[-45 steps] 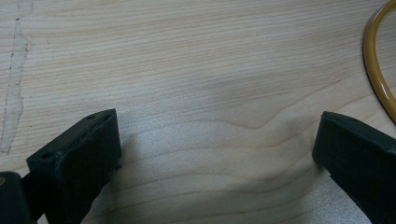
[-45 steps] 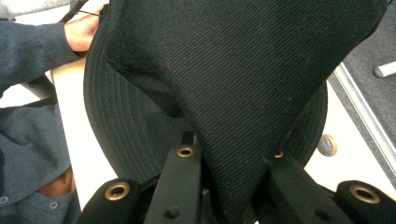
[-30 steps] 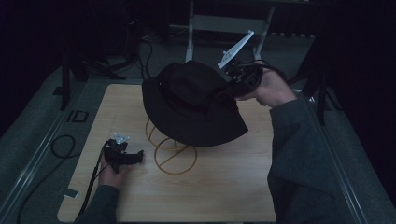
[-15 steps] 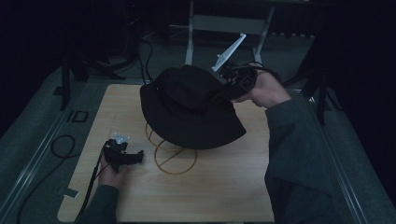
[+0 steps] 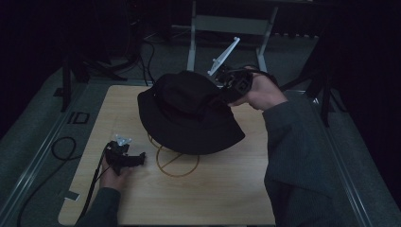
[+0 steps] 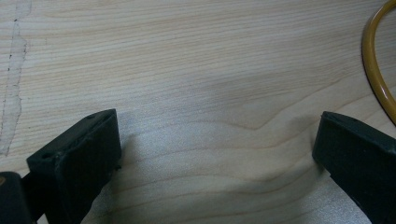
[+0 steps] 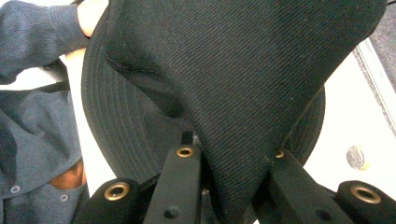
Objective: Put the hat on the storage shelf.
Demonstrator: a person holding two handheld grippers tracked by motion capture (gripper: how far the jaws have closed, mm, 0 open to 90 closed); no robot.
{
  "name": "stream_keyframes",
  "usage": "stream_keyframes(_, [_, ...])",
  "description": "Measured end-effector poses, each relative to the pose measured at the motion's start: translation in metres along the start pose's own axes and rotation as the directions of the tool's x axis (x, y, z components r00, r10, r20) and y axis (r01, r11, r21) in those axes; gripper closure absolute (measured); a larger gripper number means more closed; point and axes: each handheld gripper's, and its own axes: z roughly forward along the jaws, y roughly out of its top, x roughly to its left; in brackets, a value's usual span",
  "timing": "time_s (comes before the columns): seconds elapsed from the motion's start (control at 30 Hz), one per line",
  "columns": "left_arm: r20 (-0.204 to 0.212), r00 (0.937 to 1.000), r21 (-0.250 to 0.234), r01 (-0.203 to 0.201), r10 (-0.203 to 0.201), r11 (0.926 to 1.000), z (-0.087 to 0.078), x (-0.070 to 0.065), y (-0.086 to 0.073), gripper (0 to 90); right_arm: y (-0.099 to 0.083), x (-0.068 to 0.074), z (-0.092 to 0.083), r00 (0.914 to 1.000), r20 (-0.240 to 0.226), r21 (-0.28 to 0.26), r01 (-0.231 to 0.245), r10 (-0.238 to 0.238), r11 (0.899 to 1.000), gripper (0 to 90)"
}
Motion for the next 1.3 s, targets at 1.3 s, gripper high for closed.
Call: stream_keyframes(1.3, [0.002,1.0,0.003,-0.006,0.006,1.0,0.0,0.0,0.0,1.3,0.019,0.005,0.033,0.9987,-0.05,0.055,0.006,-0.003,0.998,65.9])
